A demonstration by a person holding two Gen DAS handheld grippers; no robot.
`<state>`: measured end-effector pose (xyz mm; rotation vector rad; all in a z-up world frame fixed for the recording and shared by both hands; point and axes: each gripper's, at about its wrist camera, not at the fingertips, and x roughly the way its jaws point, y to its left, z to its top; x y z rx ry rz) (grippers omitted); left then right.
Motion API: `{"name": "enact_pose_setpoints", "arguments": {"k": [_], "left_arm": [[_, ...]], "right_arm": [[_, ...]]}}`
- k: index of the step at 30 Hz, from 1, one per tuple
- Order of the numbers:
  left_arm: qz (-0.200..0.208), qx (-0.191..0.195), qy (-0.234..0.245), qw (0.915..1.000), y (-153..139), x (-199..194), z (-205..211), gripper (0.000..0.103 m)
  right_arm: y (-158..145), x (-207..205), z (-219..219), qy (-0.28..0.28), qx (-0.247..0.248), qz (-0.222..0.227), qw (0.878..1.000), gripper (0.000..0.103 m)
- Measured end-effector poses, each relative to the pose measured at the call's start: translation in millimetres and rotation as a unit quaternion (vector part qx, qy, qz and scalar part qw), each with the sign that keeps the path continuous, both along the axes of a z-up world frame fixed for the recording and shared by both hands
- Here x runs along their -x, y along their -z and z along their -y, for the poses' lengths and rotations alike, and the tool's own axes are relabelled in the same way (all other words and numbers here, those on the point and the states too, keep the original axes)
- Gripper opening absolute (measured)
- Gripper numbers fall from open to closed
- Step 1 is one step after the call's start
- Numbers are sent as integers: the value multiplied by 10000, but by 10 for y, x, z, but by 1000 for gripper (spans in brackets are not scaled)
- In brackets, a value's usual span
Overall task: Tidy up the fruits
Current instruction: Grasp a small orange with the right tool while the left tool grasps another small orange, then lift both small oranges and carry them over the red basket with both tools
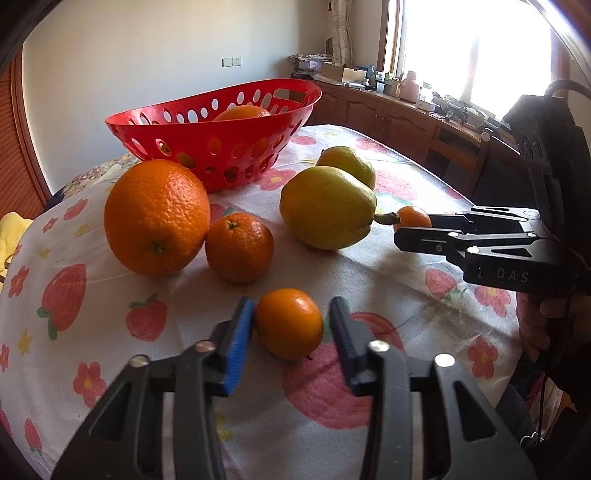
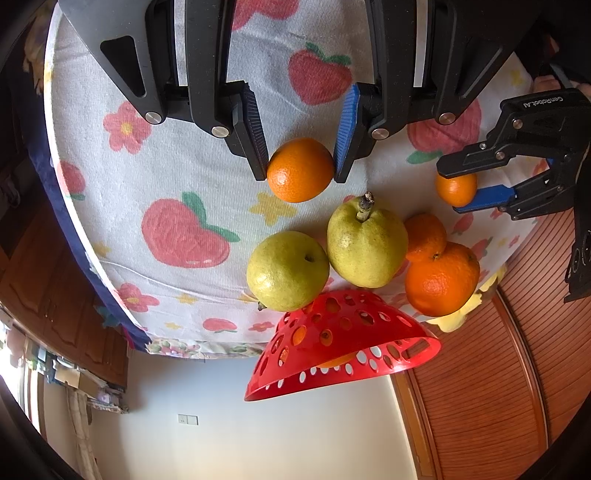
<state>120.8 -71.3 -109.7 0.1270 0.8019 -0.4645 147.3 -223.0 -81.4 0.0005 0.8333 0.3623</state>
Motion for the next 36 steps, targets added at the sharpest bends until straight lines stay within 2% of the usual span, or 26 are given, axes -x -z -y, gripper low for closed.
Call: {"name": "enact_pose_setpoints", "arguments": {"k": [7, 26, 30, 36], "left_arm": [[39, 106, -79, 9999, -42, 15, -66, 35], [644, 245, -209, 9974, -548, 95, -246, 35], [780, 302, -316, 9960, -667, 77, -290, 35], [964, 356, -354, 9941, -833, -16, -370, 35]], "right_arm": [[0, 2, -2, -2, 2, 2, 10000, 36], [-33, 8, -8, -17, 27, 37, 10000, 36], [-133, 30, 4, -41, 35, 135, 9999, 36], [-446, 8, -10, -160, 53, 464, 9988, 36]]}}
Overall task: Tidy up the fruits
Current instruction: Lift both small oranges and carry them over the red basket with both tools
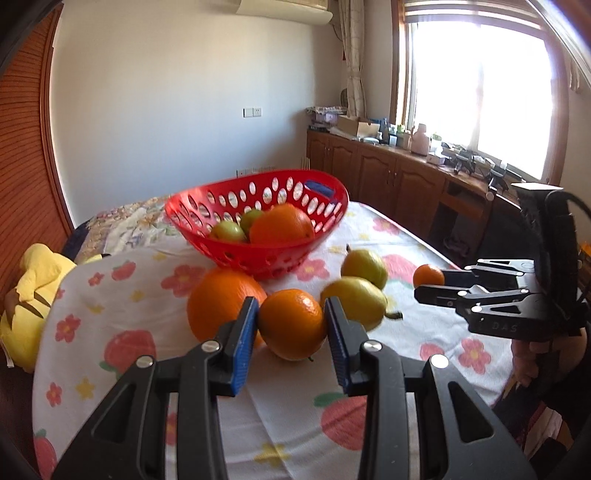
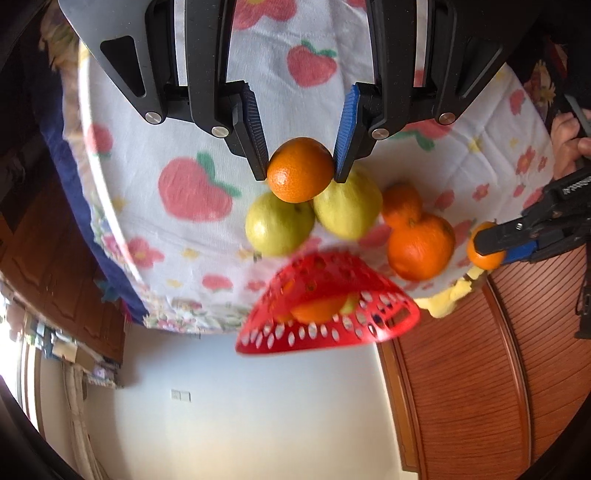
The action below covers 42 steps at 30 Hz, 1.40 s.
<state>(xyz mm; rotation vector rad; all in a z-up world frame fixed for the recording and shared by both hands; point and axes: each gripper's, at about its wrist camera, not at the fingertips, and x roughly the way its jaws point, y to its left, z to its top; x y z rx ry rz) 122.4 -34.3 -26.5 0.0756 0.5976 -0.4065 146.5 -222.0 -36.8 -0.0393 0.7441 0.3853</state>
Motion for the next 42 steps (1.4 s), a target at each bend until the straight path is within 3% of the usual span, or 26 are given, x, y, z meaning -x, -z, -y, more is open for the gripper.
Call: {"name": "enact_pose_setpoints", "arguments": {"k": [8, 19, 29, 42], "left_arm": [[101, 87, -55, 9999, -169, -245, -85, 35], [143, 12, -46, 9999, -228, -782, 9, 35], [-35, -104, -69, 9999, -118, -1259, 86, 35], [-293, -243, -93, 9992, 95, -1561, 116, 35]], "right_arm": [[-316, -255, -132, -221, 91, 270, 9993, 36], [-526, -756, -283, -403, 33, 425, 9983, 36], [-487, -1199, -437, -642, 49, 425, 9970, 36], [-292, -1406, -521, -785, -18, 214, 9967, 36]]}}
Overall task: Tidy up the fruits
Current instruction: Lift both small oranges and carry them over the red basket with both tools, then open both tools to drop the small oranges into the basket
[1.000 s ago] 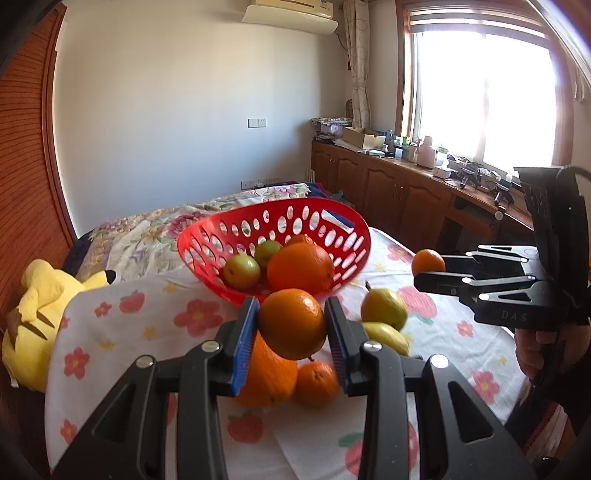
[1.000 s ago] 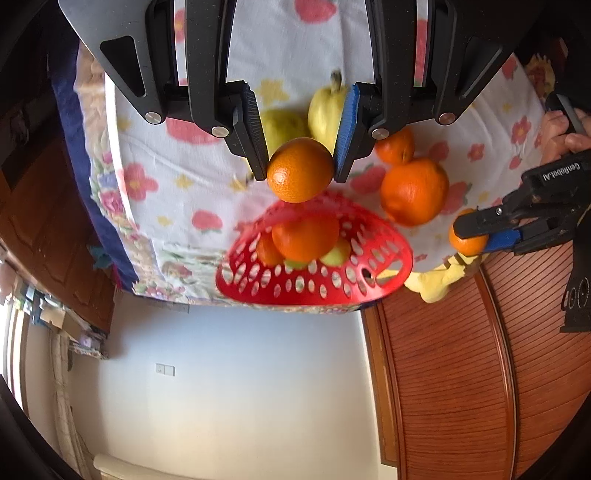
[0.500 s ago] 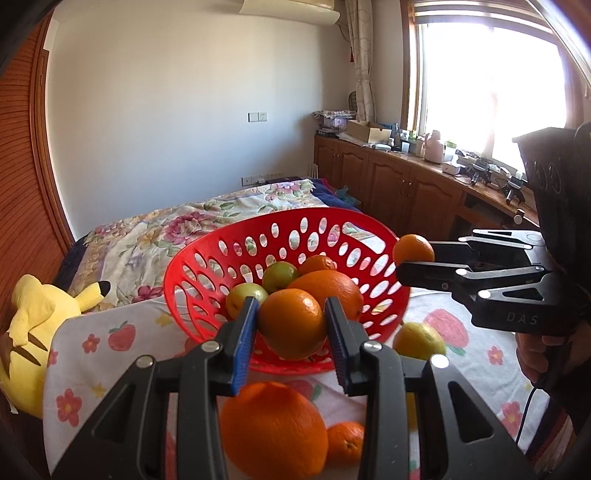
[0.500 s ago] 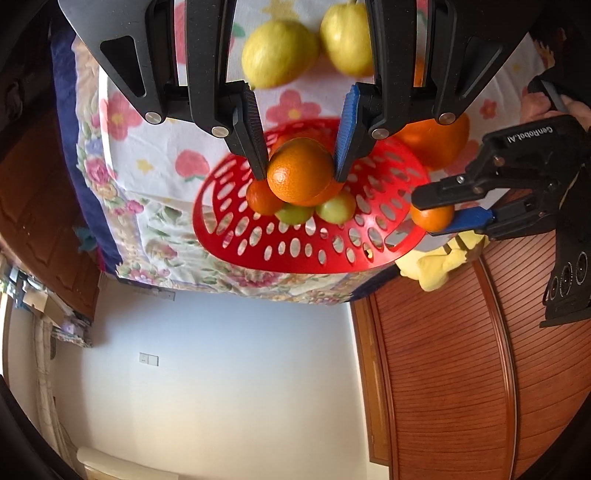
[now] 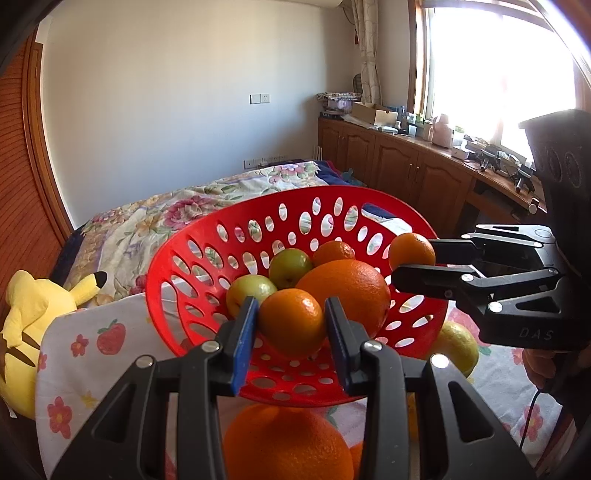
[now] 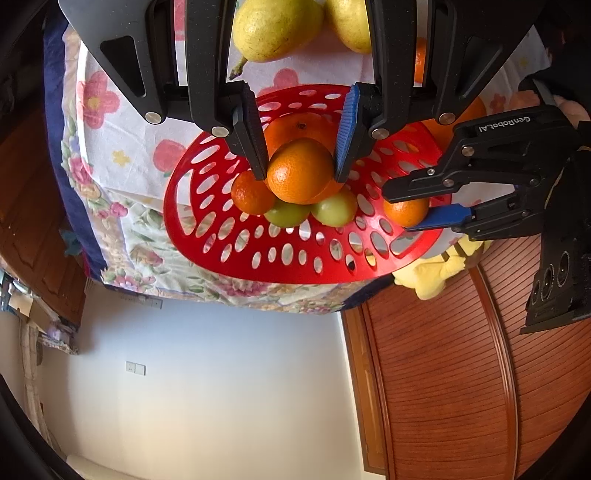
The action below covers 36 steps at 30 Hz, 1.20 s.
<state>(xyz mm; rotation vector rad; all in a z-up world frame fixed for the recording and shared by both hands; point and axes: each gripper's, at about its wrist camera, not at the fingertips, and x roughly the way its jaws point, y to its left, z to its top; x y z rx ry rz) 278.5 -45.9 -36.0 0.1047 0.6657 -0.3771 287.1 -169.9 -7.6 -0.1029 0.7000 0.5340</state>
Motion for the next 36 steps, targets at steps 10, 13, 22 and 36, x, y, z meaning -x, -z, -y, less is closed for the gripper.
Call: {"name": "enact_pose_setpoints", "arguments": {"k": [10, 13, 22, 36], "left_arm": [[-64, 23, -46, 10000, 47, -31, -13, 36], [-39, 23, -58, 10000, 34, -9, -31, 37], [80, 212, -225, 9995, -57, 154, -235, 40], [103, 244, -422, 9988, -29, 335, -461, 41]], "right_arm": [[91, 9, -90, -89, 31, -135, 9999, 36], [115, 22, -94, -103, 34, -166, 9998, 36], [150, 72, -170, -173, 61, -234, 9996, 36], [120, 115, -279, -230, 57, -205, 9995, 36]]}}
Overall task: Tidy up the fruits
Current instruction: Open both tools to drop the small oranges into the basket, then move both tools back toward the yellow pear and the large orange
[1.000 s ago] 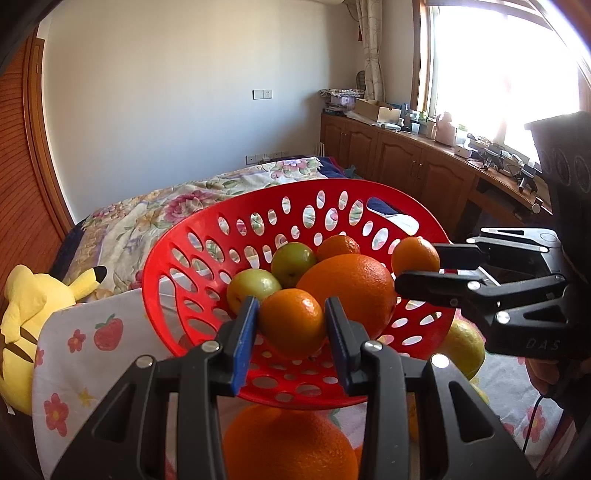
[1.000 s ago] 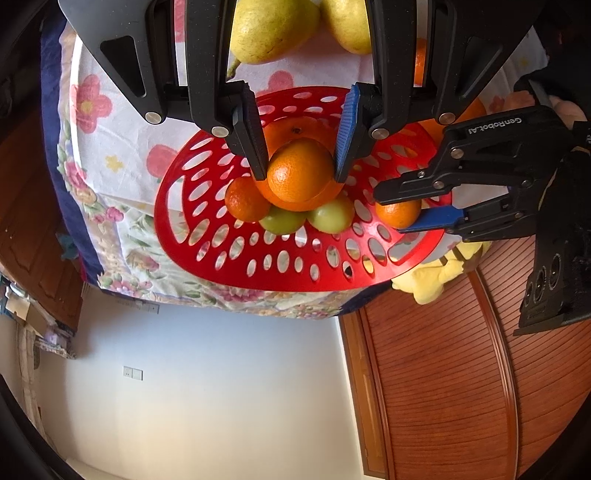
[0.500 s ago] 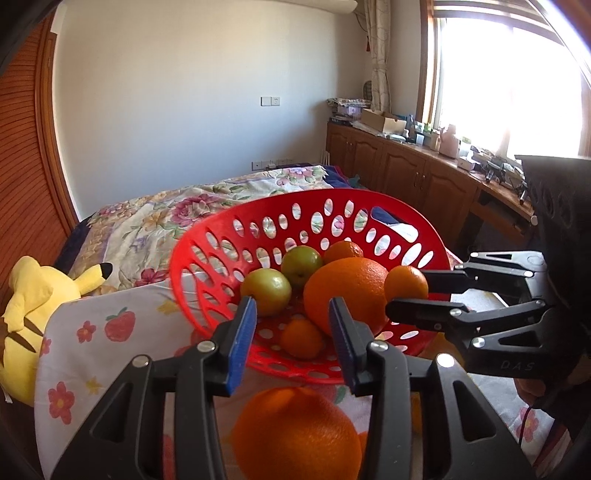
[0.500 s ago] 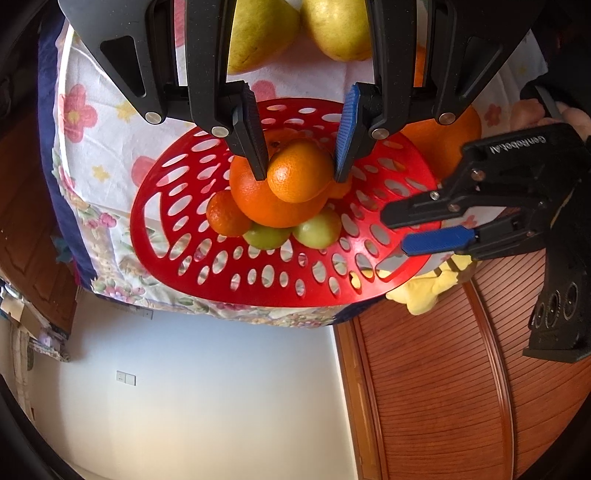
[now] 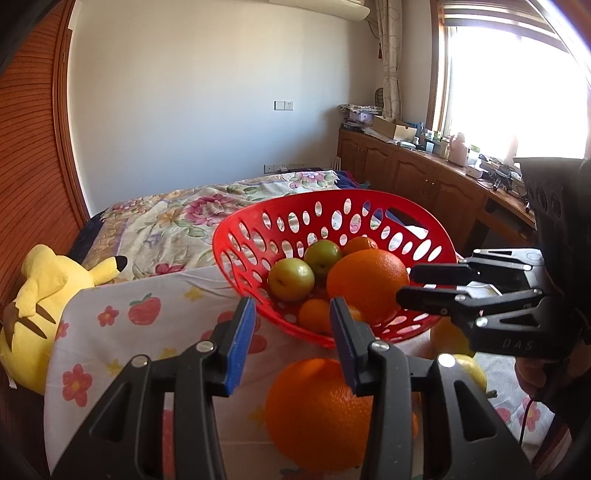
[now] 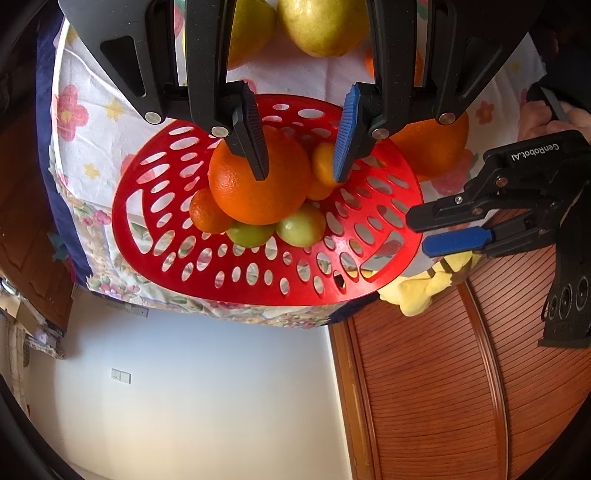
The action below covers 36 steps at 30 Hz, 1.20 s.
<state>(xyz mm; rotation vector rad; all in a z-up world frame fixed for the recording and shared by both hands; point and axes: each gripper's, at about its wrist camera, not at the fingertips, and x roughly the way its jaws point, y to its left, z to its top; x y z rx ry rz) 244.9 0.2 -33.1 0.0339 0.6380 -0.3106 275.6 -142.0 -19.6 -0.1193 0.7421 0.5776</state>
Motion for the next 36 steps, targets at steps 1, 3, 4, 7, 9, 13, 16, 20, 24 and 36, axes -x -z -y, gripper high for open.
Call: {"name": "enact_pose_setpoints", "arguments": {"k": [1, 3, 4, 7, 9, 13, 16, 20, 24, 36], "left_arm": [[-8, -1, 0, 10000, 13, 13, -2, 42], [-13, -12, 10, 10000, 25, 45, 5, 42], [2, -7, 11, 10000, 19, 62, 5, 43], [22, 13, 18, 10000, 16, 124, -7, 44], [54, 18, 9, 10000, -1, 167, -14, 44], [113, 37, -11, 9999, -48, 252, -42, 44], [153, 49, -20, 9999, -83, 334, -52, 45], [184, 34, -17, 9998, -110, 471, -43, 45], [215, 34, -4, 9998, -137, 603, -31, 45], [145, -69, -88, 9998, -47, 895, -38, 49]], "right_arm": [[-5, 11, 12, 17, -7, 1, 10000, 36], [-11, 41, 43, 56, -24, 1, 10000, 36], [-16, 59, 59, 79, -34, 9, 10000, 36], [-37, 137, 113, 136, -73, 37, 9999, 37], [-51, 186, 142, 176, -86, 57, 9998, 37], [-82, 307, 220, 261, -128, 101, 9995, 37], [-117, 386, 267, 329, -135, 131, 9993, 37], [-166, 504, 332, 414, -146, 187, 9989, 37], [-231, 636, 403, 482, -164, 258, 9984, 37], [-233, 987, 516, 596, -63, 280, 9978, 40]]}}
